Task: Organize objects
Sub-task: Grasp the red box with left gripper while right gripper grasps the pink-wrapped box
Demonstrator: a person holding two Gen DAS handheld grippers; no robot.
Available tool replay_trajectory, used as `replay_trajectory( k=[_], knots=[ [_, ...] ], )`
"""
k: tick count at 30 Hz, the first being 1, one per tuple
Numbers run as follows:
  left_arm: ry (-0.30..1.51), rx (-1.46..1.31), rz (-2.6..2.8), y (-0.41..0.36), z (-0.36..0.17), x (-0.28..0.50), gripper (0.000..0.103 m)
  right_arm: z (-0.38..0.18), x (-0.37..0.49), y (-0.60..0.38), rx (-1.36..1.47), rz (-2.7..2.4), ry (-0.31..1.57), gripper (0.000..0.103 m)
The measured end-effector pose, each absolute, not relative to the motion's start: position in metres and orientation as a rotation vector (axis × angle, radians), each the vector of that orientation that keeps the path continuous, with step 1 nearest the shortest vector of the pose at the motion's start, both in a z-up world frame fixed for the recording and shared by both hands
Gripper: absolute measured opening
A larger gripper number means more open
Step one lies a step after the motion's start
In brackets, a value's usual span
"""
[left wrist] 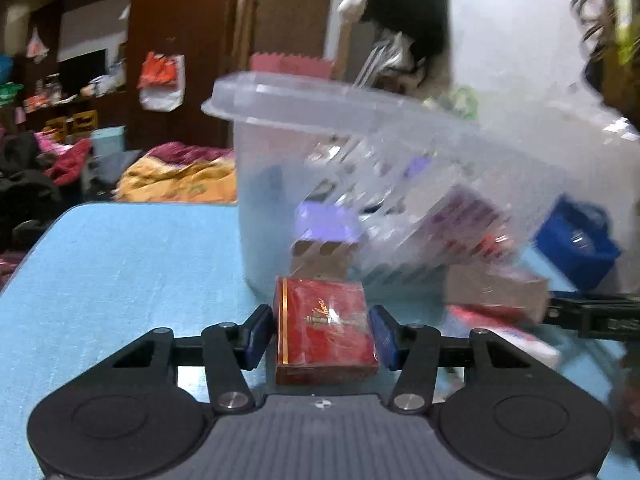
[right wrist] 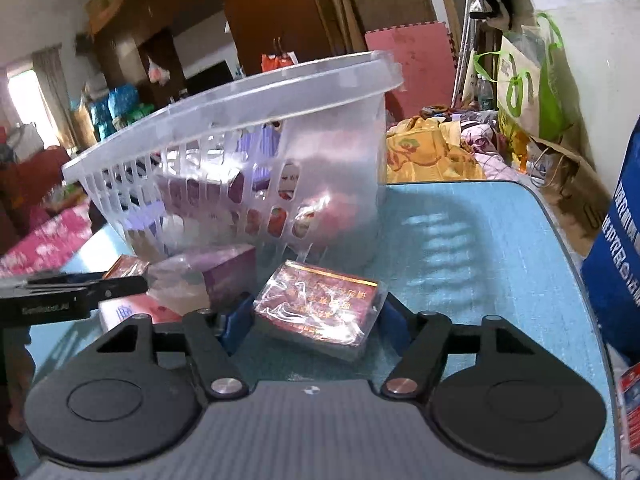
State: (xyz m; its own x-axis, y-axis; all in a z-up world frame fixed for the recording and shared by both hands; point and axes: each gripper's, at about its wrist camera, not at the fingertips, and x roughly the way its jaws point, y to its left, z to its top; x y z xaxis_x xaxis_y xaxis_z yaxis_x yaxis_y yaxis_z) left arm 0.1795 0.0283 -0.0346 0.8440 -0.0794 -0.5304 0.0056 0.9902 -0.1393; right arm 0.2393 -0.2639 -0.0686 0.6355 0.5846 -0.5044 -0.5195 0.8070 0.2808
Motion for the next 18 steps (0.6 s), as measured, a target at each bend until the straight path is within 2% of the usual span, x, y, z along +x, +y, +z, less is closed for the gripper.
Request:
replay_trajectory(
  k=[5, 14, 18],
  knots=[
    [0.420, -0.205, -0.122, 0.040, -0.029, 0.146, 0.057, -0.067, 0.232, -0.270, 0.161, 0.664, 0.568, 0.070],
    [0.351, -0.203, -0.135, 0.037, -0.027, 0.140, 0.057, -0.066, 0.229, -0.277, 0.205, 0.684, 0.529, 0.070],
    [0.317, -0.222, -0.134, 0.041, -0.025, 0.137, 0.057, -0.062, 0.217, -0.284, 0.235, 0.680, 0.455, 0.070]
  ],
)
